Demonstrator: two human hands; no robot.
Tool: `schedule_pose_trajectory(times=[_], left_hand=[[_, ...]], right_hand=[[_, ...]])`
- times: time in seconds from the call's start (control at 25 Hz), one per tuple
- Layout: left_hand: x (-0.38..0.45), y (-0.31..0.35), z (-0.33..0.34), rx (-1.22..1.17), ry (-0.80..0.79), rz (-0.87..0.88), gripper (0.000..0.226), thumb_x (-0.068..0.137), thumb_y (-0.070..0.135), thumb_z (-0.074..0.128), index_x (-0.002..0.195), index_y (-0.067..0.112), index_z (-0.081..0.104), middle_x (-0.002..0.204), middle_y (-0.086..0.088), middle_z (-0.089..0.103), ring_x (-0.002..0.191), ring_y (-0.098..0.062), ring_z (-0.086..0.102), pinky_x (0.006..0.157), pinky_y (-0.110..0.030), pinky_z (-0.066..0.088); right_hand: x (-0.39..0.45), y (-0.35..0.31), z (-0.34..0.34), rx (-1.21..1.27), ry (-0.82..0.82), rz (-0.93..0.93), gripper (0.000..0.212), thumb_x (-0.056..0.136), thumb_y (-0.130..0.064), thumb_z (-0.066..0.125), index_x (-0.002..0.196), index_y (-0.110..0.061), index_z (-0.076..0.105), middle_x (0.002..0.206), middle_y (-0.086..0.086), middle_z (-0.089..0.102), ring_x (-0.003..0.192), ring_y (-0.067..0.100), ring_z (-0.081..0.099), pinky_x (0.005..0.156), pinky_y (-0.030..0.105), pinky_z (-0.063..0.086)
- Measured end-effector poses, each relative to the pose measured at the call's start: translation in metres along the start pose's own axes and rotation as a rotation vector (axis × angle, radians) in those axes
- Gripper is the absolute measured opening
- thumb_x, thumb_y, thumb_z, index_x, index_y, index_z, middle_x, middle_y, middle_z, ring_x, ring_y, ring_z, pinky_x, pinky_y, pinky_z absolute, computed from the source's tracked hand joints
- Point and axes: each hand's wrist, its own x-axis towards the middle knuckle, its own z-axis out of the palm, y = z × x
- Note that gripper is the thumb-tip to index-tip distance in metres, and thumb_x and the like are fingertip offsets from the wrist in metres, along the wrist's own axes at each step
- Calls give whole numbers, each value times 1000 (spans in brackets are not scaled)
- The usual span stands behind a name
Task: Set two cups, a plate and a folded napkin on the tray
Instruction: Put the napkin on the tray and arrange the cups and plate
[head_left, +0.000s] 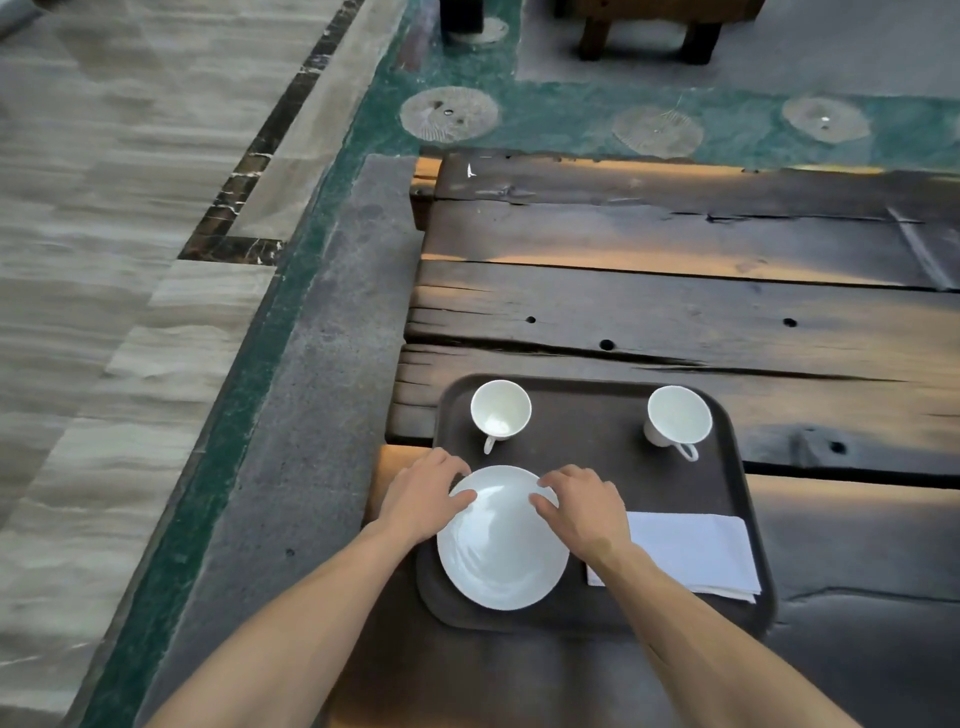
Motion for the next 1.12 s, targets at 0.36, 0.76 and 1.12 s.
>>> schedule_pose_trajectory(times=[0.36,0.76,1.12], left_hand=[[60,-11,-24,-13,47,-29,41,91,43,62,130,31,53,126,7,55,115,-17,56,94,-38,43],[105,-9,-31,-167,-55,89,79,73,47,79,141,44,38,130,10,51,123,-13,48,93,-40,48],[103,-5,-24,-258,-6,69,73,69,46,81,131,40,43,131,16,52,116,-9,52,88,-39,51]], right_hand=[[54,-8,-12,132,71,34,51,90,-48,60,135,-29,46,129,-4,59,116,21,56,94,41,46],[95,-13,-10,368,49,1,77,70,-41,80,133,-45,36,126,-16,58,114,13,56,87,39,51],[103,-11,-11,506,52,-33,75,64,-46,79,127,-50,39,125,-25,59,110,5,56,82,30,49]])
